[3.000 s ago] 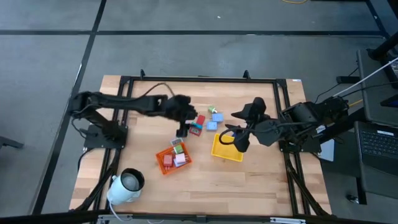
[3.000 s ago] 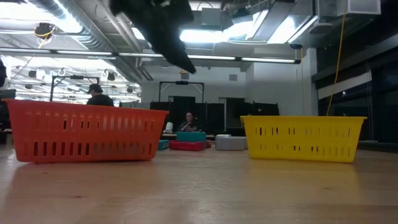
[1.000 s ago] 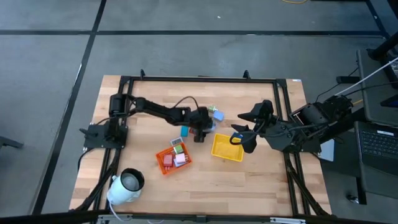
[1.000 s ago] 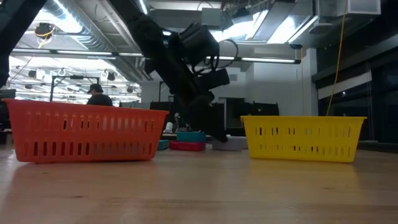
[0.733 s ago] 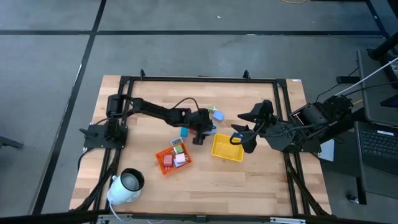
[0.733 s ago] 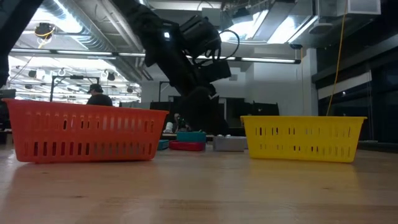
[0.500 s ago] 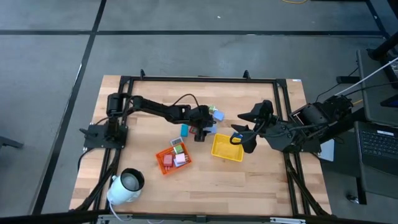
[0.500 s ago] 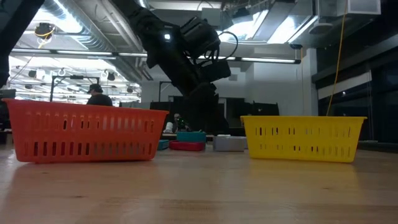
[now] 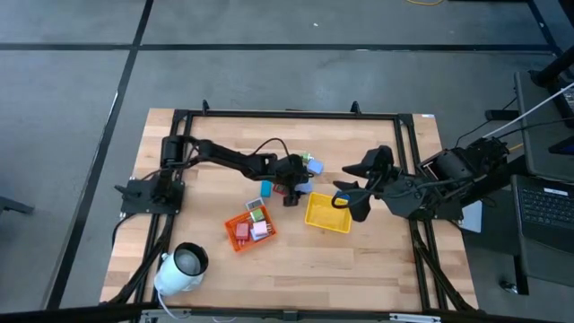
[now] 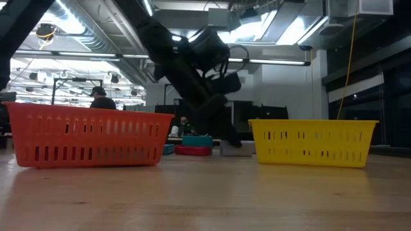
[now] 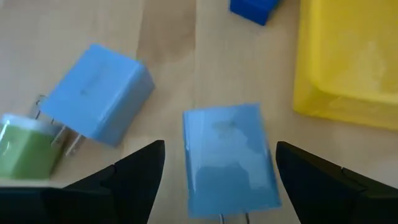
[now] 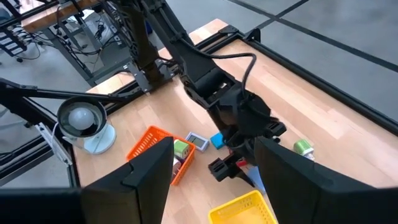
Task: Pick & Place Office items
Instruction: Put the bottom light violet charger adapter into the orange bin
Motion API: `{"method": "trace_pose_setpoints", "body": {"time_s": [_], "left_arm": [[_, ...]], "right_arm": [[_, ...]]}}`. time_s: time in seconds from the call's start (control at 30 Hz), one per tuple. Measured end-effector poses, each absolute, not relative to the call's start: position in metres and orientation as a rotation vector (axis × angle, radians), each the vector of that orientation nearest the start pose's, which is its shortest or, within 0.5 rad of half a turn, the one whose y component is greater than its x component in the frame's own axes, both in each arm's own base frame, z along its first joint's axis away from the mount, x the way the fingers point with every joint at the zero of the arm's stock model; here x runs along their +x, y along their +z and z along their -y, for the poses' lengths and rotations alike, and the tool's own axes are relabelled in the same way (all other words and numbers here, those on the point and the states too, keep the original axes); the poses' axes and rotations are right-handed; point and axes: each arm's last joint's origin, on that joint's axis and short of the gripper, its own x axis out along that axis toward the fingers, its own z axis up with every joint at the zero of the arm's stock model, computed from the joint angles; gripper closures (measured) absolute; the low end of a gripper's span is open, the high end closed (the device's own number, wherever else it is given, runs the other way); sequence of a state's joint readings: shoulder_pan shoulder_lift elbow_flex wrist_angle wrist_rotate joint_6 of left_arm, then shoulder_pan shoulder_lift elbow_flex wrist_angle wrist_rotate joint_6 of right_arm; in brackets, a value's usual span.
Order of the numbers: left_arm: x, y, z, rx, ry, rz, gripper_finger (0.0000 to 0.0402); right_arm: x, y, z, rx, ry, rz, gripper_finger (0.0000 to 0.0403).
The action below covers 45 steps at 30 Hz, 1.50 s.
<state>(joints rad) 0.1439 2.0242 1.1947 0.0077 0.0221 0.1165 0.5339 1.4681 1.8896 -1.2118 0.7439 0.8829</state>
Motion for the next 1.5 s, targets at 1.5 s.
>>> {"method": "trace_pose_setpoints", "body": {"time_s": [1.5], "left_arm": [[0.239,0.235,0.065,-0.148,-0.217,-1.133,0.0196]], "right_arm": [[0.214,0.462,-0.138,0.324,-0.434,-0.395,0.0172]]}}
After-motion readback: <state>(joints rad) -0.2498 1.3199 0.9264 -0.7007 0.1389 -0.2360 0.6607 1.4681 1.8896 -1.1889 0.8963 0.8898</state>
